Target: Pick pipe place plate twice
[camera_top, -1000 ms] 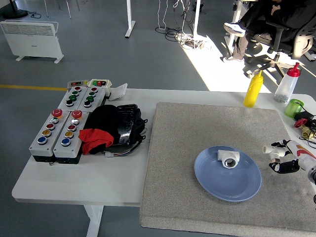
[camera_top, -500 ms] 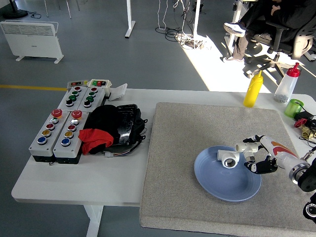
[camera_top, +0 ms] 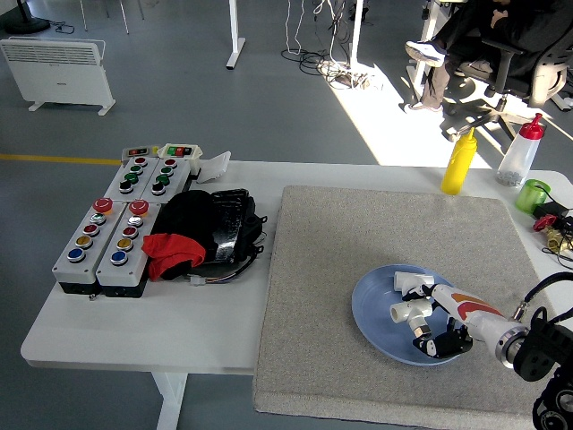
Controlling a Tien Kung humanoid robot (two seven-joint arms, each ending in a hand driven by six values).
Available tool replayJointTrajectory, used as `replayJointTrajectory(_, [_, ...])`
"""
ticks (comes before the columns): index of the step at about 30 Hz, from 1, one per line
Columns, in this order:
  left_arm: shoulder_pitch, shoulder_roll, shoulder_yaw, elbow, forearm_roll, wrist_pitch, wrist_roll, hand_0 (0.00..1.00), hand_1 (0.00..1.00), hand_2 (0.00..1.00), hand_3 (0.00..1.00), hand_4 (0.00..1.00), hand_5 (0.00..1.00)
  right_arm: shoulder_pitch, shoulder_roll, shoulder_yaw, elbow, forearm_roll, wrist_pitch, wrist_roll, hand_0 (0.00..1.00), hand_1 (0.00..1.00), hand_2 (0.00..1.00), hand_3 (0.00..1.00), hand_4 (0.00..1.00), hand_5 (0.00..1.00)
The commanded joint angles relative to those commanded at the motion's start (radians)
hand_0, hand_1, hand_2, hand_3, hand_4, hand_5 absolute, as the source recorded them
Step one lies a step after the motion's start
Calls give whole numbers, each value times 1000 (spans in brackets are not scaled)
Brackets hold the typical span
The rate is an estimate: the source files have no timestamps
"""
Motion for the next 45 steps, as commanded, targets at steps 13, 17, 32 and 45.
replayJointTrajectory(13, [-1, 0, 1, 0, -2, 0, -1, 679, 671, 700, 636, 338, 998, 3, 12, -8, -24, -45, -28, 23, 969, 882, 998, 982, 791, 336])
replayJointTrajectory(17, [-1, 0, 1, 0, -1, 0, 0, 678, 671, 700, 636, 338, 998, 2, 10, -2, -21, -45, -21, 19, 977, 889, 998, 986, 803, 344])
replayJointTrajectory(32, [1, 0, 3, 0, -1, -1, 1, 678, 672, 699, 636, 338, 998, -40, 25, 111, 8, -39, -72, 52, 966, 876, 996, 972, 799, 340])
replayJointTrajectory(45, [12, 0, -10, -2, 20, -6, 2, 678, 671, 699, 637, 338, 998, -247, 138, 414, -46, 284, -381, 363, 897, 835, 945, 884, 556, 303])
